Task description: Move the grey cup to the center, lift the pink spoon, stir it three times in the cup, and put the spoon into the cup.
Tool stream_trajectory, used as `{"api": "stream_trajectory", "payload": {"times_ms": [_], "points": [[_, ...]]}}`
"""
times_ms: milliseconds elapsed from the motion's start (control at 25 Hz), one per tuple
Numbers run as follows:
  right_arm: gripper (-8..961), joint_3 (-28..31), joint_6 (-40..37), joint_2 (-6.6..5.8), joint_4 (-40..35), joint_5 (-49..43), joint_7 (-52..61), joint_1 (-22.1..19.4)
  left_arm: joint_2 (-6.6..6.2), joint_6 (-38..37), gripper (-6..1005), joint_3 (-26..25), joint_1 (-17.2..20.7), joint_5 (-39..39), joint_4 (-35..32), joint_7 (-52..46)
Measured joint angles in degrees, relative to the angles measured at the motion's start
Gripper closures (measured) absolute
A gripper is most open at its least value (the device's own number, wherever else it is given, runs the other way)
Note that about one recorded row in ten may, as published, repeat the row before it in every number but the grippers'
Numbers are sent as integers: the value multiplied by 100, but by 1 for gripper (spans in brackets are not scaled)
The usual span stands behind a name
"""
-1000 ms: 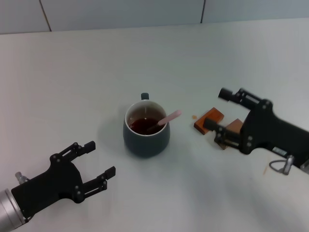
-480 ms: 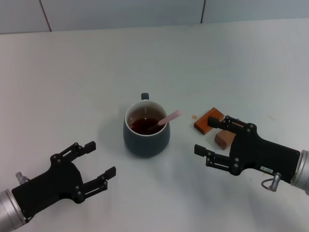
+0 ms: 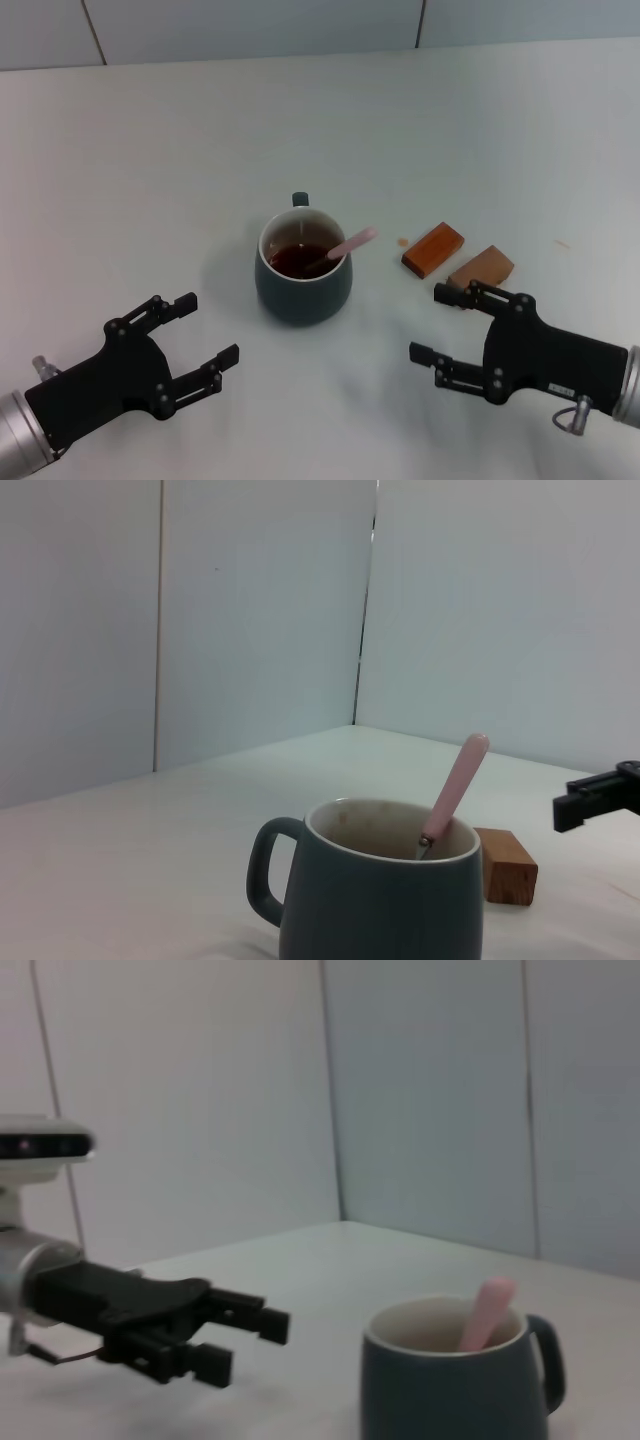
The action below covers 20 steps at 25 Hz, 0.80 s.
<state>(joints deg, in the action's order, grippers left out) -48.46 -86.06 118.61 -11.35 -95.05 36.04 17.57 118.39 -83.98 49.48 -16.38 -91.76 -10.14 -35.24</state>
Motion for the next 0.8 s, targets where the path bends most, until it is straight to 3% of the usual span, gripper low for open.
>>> {"api": "stream_trajectory", "payload": {"times_ms": [600,800], "points": [[195,15,-146,-49,-16,-162,0,38,2,35,187,75,-29,-32,-2,0],[194,8,-111,-16,-22,-162,0,85,16,68,187,120,-42,-36,27,64]]}}
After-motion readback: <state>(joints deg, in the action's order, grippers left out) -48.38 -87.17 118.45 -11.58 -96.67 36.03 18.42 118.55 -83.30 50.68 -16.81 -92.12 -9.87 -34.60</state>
